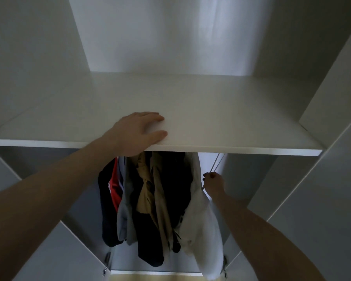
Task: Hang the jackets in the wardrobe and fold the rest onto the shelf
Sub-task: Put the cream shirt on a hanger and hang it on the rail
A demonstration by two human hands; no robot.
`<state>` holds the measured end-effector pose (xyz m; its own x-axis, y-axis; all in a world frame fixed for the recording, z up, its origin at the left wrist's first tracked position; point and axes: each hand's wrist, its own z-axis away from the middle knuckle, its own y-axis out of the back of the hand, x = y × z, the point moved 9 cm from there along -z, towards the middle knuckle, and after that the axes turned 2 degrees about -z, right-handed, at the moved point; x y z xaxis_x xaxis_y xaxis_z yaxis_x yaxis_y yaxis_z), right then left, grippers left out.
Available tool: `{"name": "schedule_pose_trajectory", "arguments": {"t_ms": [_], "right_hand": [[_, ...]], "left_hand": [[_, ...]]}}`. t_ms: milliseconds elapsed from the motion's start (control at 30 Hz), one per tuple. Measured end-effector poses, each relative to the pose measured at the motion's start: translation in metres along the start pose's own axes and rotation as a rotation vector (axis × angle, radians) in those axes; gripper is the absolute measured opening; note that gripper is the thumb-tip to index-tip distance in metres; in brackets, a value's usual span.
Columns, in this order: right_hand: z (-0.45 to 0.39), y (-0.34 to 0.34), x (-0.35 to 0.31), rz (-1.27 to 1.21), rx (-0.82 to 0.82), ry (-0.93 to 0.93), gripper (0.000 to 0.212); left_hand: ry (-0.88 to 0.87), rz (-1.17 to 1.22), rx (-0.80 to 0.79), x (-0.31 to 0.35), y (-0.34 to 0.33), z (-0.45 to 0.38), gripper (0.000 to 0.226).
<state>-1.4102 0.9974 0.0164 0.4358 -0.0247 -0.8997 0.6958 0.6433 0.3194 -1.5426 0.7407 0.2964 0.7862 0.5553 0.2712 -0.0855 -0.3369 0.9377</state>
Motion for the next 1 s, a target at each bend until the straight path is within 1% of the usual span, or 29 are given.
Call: {"name": "schedule_pose_trajectory", "arguments": {"t_ms": [100,167,233,467,567,733,833,900,933,1000], "right_hand": [[0.002,0.008,0.001,-0.014,0.099,0.029,0.027],[0.007,0.021,0.0,0.01,0.192,0.064,0.026],[0.011,0.034,0.001,0.005,0.243,0.089,0.026],[0.046,0.071,0.001,-0.013,0.3,0.147,0.023],[0.071,0.081,0.004,-0.02,0.295,0.148,0.025],[0.135,0.09,0.026,-0.016,0.289,0.126,0.032],[0.188,0.093,0.047,0.033,0.298,0.097,0.029],[0.229,0.096,0.058,0.056,0.307,0.097,0.029],[0.252,0.097,0.062,0.075,0.303,0.096,0.029],[0.297,0.099,0.068,0.088,0.297,0.094,0.029]], "left_hand": [[0.02,0.019,-0.003,0.001,0.001,0.001,0.075],[0.02,0.025,-0.003,0.003,0.003,0.002,0.074],[0.014,0.019,-0.004,0.006,0.005,0.002,0.072],[-0.006,0.015,-0.001,0.004,0.001,0.0,0.067],[-0.023,0.025,-0.014,0.004,-0.001,0.0,0.075],[-0.107,0.069,0.02,0.011,0.0,0.004,0.069],[-0.142,0.068,0.028,0.013,0.001,0.01,0.07],[-0.193,0.035,0.111,0.019,0.008,0.018,0.061],[-0.242,0.037,0.166,0.025,0.013,0.024,0.054],[-0.359,0.139,0.28,0.04,0.023,0.045,0.031]]}}
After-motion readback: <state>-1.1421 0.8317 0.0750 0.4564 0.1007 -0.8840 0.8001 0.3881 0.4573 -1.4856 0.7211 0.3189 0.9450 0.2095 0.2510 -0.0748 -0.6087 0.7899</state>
